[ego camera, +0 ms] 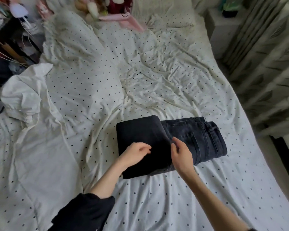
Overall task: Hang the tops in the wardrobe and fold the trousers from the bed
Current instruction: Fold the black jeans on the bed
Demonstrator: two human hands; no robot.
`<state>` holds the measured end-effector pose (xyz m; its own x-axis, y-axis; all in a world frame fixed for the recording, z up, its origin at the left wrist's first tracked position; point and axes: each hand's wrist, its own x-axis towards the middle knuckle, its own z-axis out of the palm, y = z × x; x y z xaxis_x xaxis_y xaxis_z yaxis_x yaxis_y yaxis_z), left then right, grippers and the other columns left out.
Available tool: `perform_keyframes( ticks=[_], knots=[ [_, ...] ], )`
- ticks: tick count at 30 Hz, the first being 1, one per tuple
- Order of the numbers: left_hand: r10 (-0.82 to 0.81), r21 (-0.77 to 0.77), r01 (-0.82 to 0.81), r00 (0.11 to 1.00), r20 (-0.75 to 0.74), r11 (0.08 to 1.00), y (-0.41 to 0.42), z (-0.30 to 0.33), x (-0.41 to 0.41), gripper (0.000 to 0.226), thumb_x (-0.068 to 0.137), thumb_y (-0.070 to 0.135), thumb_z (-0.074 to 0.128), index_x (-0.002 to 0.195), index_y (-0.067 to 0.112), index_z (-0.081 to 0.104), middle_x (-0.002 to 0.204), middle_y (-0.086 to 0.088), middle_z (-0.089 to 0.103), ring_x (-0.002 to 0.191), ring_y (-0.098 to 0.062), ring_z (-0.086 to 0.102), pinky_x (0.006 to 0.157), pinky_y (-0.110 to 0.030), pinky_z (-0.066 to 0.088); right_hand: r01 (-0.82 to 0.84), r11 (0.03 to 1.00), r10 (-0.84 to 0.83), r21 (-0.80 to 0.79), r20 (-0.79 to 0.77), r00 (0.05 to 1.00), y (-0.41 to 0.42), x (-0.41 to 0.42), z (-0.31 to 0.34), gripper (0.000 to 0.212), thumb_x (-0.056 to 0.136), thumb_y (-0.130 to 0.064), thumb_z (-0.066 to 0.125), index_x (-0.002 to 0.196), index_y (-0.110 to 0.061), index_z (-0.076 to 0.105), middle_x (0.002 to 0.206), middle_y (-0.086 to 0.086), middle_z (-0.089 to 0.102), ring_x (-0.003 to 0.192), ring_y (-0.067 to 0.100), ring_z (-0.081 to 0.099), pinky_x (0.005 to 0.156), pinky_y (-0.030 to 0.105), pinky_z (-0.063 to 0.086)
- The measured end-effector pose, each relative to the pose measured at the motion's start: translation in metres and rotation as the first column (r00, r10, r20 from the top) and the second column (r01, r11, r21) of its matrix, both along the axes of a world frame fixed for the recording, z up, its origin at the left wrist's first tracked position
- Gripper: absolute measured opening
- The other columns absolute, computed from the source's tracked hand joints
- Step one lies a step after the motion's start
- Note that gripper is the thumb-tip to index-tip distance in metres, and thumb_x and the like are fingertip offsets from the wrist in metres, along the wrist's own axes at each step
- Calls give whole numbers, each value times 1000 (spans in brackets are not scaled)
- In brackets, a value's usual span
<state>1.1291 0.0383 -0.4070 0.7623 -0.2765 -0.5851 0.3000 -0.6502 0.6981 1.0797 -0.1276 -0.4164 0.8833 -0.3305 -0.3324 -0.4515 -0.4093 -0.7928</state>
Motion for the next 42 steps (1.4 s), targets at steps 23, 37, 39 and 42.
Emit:
perform_keyframes(
  ticks=[23, 37, 39, 42],
  knots=[
    [203, 217, -257, 949, 241, 942, 46, 91, 51, 56, 72, 30, 71, 120, 25, 42, 109, -1, 60, 99, -25, 59, 87, -39, 49, -450, 812, 485, 372, 0, 875, 65, 16, -15, 49, 100, -20, 41, 147, -27, 28, 152, -6, 29, 140, 9, 26, 108, 12, 17],
    [-626, 338, 536, 730, 275, 773, -105, -22, -26, 39, 102, 26, 31, 139, 22, 43, 152, 9, 29, 143, -7, 15, 116, -43, -7, 213, 951, -237, 223, 85, 968, -86, -22, -13, 37, 102, -23, 36, 136, -16, 48, 141, -6, 46, 126, -2, 37, 102, 11, 25],
    [-468, 264, 388, 687, 557, 883, -93, -26, -29, 28, 96, 15, 47, 119, 11, 63, 133, -3, 55, 132, -15, 42, 115, -29, 21, 87, 989, -100, 116, 108, 989, -74, -17, -23, 40, 102, -21, 34, 141, -14, 41, 149, -5, 35, 136, 1, 27, 106, 10, 16],
    [-366, 346, 158, 618, 696, 925, -70, -39, -20, 43, 89, 25, 53, 131, 14, 53, 144, -6, 43, 138, -22, 33, 111, -43, 28, -109, 981, 118, -159, 45, 992, -53, -10, -43, 47, 103, -25, 26, 149, -17, 22, 158, -1, 14, 146, 11, 5, 115, 23, 0]
  ],
)
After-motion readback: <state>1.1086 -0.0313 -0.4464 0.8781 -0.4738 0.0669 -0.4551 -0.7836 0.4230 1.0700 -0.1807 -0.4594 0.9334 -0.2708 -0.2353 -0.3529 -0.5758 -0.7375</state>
